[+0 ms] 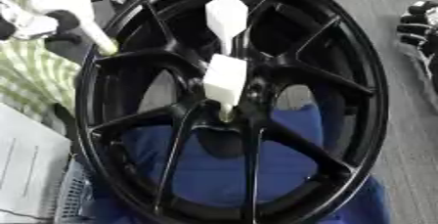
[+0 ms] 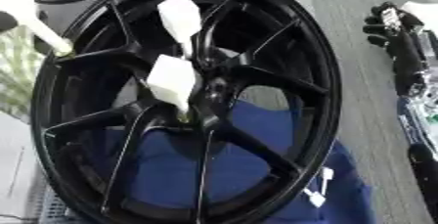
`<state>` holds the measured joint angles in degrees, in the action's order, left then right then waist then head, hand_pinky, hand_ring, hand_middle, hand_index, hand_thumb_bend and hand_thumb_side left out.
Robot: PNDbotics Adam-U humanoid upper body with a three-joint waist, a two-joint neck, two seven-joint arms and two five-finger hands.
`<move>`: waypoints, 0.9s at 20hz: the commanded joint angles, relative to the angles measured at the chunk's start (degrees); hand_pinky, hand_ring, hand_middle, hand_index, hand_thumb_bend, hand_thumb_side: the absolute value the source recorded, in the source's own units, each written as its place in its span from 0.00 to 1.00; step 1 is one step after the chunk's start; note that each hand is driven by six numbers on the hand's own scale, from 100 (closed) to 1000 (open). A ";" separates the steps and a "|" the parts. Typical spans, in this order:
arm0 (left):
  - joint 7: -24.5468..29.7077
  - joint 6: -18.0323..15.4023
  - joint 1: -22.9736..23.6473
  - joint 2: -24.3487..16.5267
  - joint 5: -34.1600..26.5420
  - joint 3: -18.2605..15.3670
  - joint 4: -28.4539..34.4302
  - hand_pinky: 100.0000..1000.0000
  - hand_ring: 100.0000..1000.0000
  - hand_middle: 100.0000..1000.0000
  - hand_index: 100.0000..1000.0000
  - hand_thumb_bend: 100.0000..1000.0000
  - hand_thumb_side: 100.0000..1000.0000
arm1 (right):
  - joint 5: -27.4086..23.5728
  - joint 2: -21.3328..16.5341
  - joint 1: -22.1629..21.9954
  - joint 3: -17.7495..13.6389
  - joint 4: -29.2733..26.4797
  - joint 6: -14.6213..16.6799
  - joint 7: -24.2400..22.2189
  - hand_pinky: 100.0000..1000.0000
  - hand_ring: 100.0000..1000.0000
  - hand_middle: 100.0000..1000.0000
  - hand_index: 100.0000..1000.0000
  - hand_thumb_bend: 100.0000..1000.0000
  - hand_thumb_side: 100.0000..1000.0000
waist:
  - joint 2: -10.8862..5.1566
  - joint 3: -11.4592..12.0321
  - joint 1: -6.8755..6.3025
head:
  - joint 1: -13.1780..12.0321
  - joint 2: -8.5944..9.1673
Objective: Pull the pin out of the wheel hub.
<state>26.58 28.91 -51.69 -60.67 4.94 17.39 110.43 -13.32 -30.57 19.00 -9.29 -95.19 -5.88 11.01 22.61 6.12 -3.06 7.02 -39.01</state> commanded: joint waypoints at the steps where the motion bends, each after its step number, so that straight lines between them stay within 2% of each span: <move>1: -3.30 0.64 2.71 -5.98 -3.14 -6.15 -0.16 0.66 0.40 0.23 0.37 0.14 0.05 | -0.09 -1.91 -0.03 -1.20 -0.90 0.28 0.65 0.81 0.74 0.65 0.73 0.00 0.70 | -2.14 0.55 0.48 | 0.15 -0.55; 6: -8.15 2.38 10.59 -6.24 -2.81 -14.04 -7.09 0.65 0.40 0.24 0.39 0.12 0.05 | -0.39 -2.36 -1.00 -3.13 -1.44 1.11 2.36 0.81 0.74 0.65 0.73 0.00 0.68 | -2.64 2.44 1.52 | 2.07 -0.81; 9: -11.16 0.61 15.49 -5.42 -2.43 -18.94 -8.95 0.65 0.40 0.25 0.39 0.12 0.05 | -0.59 -2.36 -0.96 -3.36 -1.65 1.28 2.75 0.81 0.74 0.65 0.73 0.00 0.68 | -2.60 2.32 1.61 | 2.17 -0.75; 11: -13.11 1.10 18.66 -3.45 -1.58 -22.10 -10.94 0.66 0.44 0.32 0.47 0.25 0.08 | -0.74 -2.02 -1.54 -4.54 -1.63 1.55 3.66 0.81 0.74 0.65 0.73 0.00 0.68 | -2.81 3.71 2.30 | 3.09 -1.02; 14: -16.10 2.62 23.53 1.08 1.11 -26.97 -15.48 0.67 0.46 0.37 0.52 0.31 0.10 | -1.06 -1.65 -1.27 -4.65 -1.90 1.73 3.97 0.81 0.74 0.65 0.73 0.00 0.67 | -3.29 3.81 2.63 | 2.54 -1.08; 16: -18.01 1.57 26.62 3.80 2.98 -30.06 -17.32 0.68 0.48 0.41 0.56 0.35 0.14 | -1.21 -1.39 -0.73 -4.24 -2.04 1.69 3.62 0.81 0.74 0.65 0.73 0.00 0.67 | -3.42 3.18 2.77 | 1.88 -0.66; 18: -19.90 -0.10 29.70 6.23 4.71 -32.68 -17.73 0.71 0.54 0.48 0.63 0.42 0.23 | -1.30 -1.04 -0.29 -3.80 -2.05 1.56 3.18 0.81 0.74 0.65 0.73 0.00 0.67 | -3.48 2.47 2.94 | 1.32 -0.41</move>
<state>7.96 29.47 -21.78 -54.10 8.39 -12.59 92.98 -14.29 -30.69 18.12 -12.96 -95.91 -4.31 14.35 20.67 8.44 -0.03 8.73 -39.73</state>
